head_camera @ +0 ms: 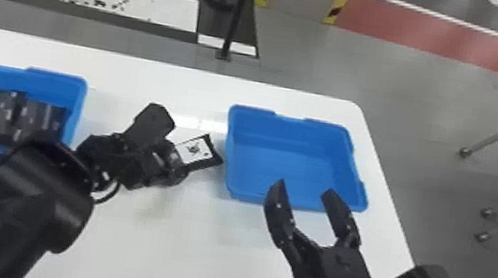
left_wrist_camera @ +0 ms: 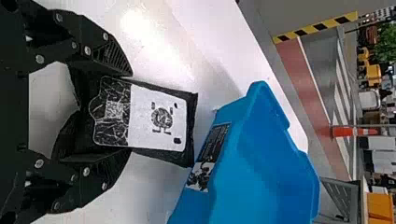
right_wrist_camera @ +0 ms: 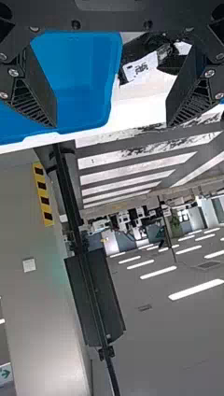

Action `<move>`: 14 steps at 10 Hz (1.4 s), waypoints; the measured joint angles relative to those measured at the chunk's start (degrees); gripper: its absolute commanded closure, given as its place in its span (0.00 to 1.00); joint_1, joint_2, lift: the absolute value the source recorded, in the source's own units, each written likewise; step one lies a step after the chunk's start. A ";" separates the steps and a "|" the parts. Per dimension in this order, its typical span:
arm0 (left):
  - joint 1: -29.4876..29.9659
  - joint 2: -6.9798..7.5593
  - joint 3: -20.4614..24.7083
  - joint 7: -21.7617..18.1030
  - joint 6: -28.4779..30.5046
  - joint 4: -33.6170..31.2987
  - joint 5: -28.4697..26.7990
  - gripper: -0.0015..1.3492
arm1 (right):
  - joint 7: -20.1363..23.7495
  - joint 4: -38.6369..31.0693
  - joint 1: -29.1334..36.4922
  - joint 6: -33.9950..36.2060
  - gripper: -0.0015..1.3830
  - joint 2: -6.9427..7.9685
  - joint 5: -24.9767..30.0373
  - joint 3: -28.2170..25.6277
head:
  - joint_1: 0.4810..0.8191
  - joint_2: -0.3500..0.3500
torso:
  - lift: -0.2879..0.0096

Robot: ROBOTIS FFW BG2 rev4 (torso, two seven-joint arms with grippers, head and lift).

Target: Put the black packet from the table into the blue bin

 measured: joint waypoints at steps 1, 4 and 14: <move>0.25 0.10 0.18 -0.05 -1.58 0.00 -0.11 0.90 | 0.00 0.01 0.00 -0.02 0.11 0.00 -0.01 0.00 | 0.63 0.13 | 0.60; 0.17 0.64 0.20 -1.69 -5.88 -0.03 0.56 0.90 | 0.02 0.23 0.01 0.02 0.11 0.00 -0.01 0.00 | 0.63 0.11 | 0.60; 18.60 4.64 31.00 -4.77 1.09 -33.20 -3.70 0.90 | 0.00 -0.38 0.79 0.06 0.11 -0.02 -0.19 -0.09 | 0.63 0.61 | 0.60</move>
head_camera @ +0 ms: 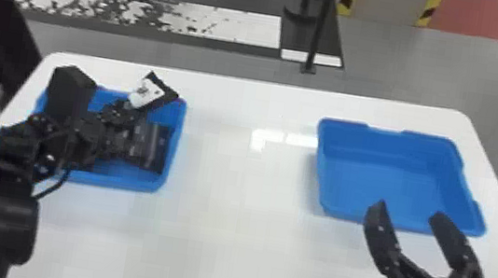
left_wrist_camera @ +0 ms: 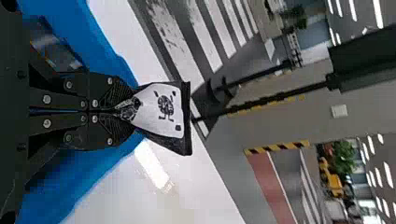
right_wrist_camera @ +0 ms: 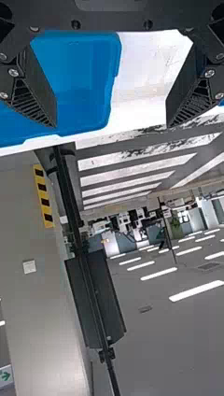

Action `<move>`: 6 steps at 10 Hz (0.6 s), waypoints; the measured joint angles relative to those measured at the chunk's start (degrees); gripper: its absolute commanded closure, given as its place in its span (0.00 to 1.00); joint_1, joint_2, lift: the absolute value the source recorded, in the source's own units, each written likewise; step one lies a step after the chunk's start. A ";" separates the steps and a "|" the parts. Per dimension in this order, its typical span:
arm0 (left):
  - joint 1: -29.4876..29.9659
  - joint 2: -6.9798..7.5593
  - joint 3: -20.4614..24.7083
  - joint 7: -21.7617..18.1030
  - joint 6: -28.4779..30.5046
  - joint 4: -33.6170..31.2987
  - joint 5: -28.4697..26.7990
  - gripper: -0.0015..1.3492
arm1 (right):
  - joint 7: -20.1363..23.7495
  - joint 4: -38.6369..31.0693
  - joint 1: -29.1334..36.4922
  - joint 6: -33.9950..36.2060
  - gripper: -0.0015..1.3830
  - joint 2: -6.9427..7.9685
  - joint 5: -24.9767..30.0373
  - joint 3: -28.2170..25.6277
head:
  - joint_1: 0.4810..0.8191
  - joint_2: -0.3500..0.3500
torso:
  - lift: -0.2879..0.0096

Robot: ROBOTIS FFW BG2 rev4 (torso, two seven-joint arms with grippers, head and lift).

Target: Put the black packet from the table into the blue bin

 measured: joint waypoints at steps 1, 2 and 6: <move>1.32 0.12 2.59 0.14 1.15 -0.69 -1.17 0.72 | 0.01 -0.03 0.04 0.00 0.11 -0.05 -0.04 -0.02 | 0.63 0.69 | 0.60; 2.27 -0.02 4.39 0.69 1.51 -0.85 -1.89 0.28 | 0.01 -0.04 0.05 -0.01 0.11 -0.07 -0.05 -0.02 | 0.63 0.71 | 0.60; 4.98 -1.92 9.10 1.46 -4.35 -0.88 0.24 0.16 | 0.00 -0.04 0.11 0.01 0.11 -0.07 -0.17 -0.03 | 0.63 0.79 | 0.60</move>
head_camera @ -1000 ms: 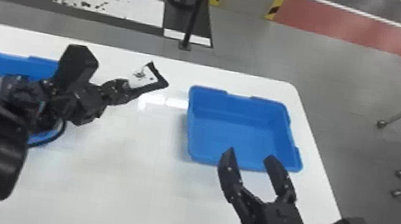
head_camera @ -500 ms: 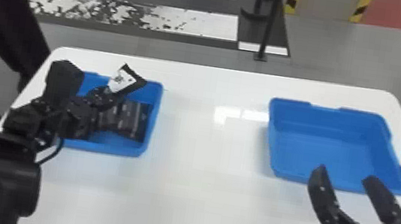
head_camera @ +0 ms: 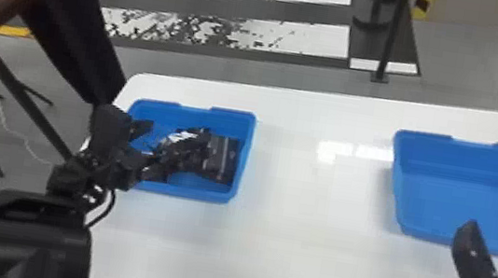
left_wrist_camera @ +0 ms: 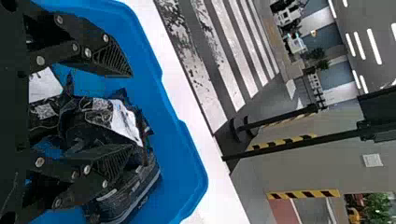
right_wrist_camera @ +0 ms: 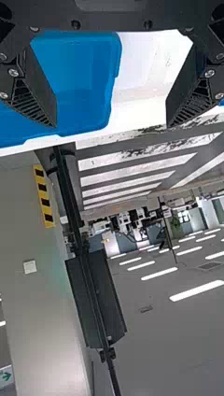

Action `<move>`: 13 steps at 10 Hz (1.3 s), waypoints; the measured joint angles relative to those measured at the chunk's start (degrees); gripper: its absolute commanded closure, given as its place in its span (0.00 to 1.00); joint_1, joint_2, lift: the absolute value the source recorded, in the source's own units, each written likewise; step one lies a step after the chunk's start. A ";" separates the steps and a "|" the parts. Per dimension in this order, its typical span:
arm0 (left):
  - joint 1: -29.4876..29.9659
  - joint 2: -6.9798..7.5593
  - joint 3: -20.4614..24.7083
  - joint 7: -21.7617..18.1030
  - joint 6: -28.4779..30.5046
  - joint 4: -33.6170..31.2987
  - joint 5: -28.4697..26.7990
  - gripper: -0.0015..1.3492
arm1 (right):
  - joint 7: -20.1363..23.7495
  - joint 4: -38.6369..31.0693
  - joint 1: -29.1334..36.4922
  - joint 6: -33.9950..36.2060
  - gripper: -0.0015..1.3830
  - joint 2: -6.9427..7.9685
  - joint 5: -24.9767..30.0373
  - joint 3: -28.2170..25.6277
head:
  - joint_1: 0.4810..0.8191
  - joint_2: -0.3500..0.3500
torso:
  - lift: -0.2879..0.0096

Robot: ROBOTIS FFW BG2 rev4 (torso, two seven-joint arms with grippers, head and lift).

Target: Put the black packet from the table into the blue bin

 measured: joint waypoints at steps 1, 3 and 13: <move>1.56 -0.45 1.06 0.51 -3.45 -0.52 2.97 0.16 | 0.00 0.00 0.07 0.00 0.11 0.00 -0.03 0.00 | 0.63 0.78 | 0.60; 8.61 -1.98 3.33 3.56 -8.48 -6.98 10.47 0.16 | 0.00 -0.25 0.19 0.00 0.11 0.00 -0.01 -0.01 | 0.63 0.79 | 0.60; 41.38 -3.63 0.24 21.83 -34.55 -24.60 35.98 0.16 | 0.00 -1.11 1.47 0.00 0.11 0.00 0.36 -0.46 | 0.63 0.81 | 0.60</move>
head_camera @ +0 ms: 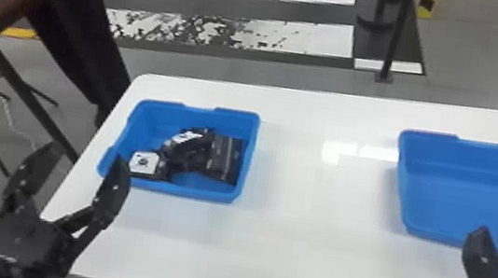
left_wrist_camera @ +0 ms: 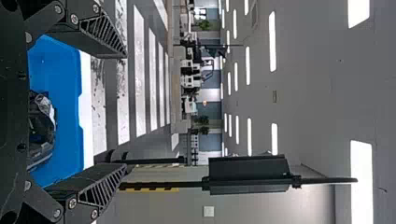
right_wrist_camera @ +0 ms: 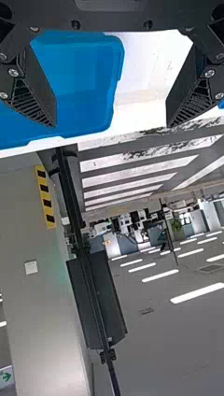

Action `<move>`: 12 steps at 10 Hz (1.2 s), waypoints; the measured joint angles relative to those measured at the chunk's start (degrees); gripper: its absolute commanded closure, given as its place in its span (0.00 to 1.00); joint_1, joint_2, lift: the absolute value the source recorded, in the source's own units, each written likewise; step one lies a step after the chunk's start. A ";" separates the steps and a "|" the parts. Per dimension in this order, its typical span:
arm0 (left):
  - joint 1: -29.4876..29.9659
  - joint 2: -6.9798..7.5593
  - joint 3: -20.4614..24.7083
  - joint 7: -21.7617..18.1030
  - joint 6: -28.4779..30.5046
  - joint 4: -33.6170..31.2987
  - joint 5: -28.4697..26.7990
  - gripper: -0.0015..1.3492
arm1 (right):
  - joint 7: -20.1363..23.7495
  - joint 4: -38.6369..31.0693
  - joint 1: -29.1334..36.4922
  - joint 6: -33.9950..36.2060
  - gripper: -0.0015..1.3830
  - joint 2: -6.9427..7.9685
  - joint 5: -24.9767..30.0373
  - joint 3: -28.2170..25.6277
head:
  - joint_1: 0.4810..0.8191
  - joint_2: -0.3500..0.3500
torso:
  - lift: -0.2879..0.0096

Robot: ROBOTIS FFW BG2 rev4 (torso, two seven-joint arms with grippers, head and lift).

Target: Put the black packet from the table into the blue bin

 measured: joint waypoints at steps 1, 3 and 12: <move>0.08 0.16 -0.07 0.03 -0.03 0.00 -0.34 0.16 | 0.00 -0.01 -0.14 0.00 0.11 0.00 0.22 0.00 | 0.63 0.81 | 0.60; -0.02 0.62 -0.39 0.02 0.12 0.00 -0.55 0.16 | 0.00 -0.01 -0.29 0.00 0.11 0.03 0.43 0.00 | 0.63 0.80 | 0.60; -0.37 0.86 -0.83 0.02 0.96 0.00 -0.16 0.16 | 0.00 0.13 -0.55 0.00 0.11 0.08 0.36 0.12 | 0.63 0.79 | 0.60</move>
